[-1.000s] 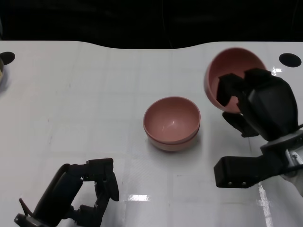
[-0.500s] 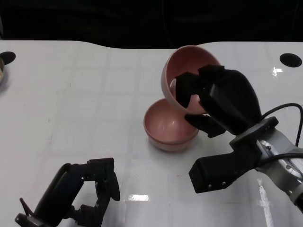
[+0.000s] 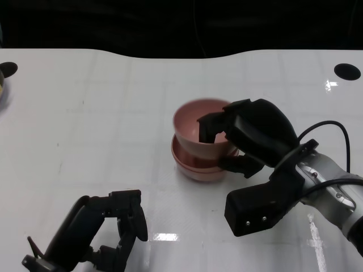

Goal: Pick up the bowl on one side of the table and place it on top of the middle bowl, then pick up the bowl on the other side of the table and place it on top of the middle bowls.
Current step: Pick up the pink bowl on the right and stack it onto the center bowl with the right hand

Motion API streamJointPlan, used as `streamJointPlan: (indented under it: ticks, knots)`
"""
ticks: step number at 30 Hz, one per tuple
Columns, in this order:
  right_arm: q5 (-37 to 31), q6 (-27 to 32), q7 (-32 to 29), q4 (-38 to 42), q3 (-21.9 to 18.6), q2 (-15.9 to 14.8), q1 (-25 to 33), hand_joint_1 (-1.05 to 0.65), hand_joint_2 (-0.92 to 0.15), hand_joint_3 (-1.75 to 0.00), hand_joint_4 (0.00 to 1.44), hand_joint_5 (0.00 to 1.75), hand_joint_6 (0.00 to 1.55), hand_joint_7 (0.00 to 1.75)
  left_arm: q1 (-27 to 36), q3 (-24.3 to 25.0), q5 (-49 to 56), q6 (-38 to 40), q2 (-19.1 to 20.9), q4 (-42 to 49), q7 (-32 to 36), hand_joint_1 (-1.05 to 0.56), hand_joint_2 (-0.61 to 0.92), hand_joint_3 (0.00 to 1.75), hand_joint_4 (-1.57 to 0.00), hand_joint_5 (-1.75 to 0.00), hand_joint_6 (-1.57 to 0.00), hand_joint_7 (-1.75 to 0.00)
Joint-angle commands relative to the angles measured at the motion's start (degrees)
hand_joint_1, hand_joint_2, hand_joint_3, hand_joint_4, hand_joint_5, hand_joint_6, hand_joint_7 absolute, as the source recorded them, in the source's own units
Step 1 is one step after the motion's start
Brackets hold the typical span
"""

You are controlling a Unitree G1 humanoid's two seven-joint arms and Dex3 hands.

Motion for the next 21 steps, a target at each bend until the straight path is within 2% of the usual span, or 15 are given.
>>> streamJointPlan:
  ticks: [1,3,6,13,21]
  knots:
    - [1.1,1.7,5.4,-1.4,0.0,-0.9,-1.2,-0.30,-0.83,-0.20,0.77,0.37,0.81,0.05,0.2,-0.1,-0.6,0.1,0.2,-0.6,-0.5,-0.03,0.22,1.65,-0.93,-1.73,-0.90,-1.47]
    - [1.3,1.7,6.7,-2.0,-0.3,-1.0,-1.0,-0.41,-0.90,-0.13,0.66,0.17,0.68,0.01,0.3,-0.1,-0.5,0.4,0.2,-0.8,-0.6,-0.04,0.21,1.65,-0.93,-1.72,-0.90,-1.47]
    - [0.9,2.8,8.7,-2.9,-0.2,-1.3,-0.8,-0.55,-0.92,-0.22,0.56,0.08,0.57,0.00,0.5,0.0,-0.1,1.1,0.3,-1.4,-0.4,-0.05,0.21,1.65,-0.93,-1.72,-0.90,-1.47]
    - [0.9,6.0,11.8,-6.8,-0.4,-1.7,1.0,-0.63,-0.92,-0.27,0.47,0.03,0.48,0.00,0.7,0.0,-0.2,1.5,0.5,-2.0,-0.7,-0.02,0.21,1.65,-0.95,-1.69,-0.91,-1.46]
    - [-1.1,8.1,9.8,-10.5,-0.3,-2.6,3.5,-0.72,-0.92,-0.37,0.33,0.00,0.34,0.00,0.6,0.2,-0.4,1.4,0.6,-1.8,-0.9,0.01,0.19,1.67,-0.95,-1.69,-0.92,-1.45]
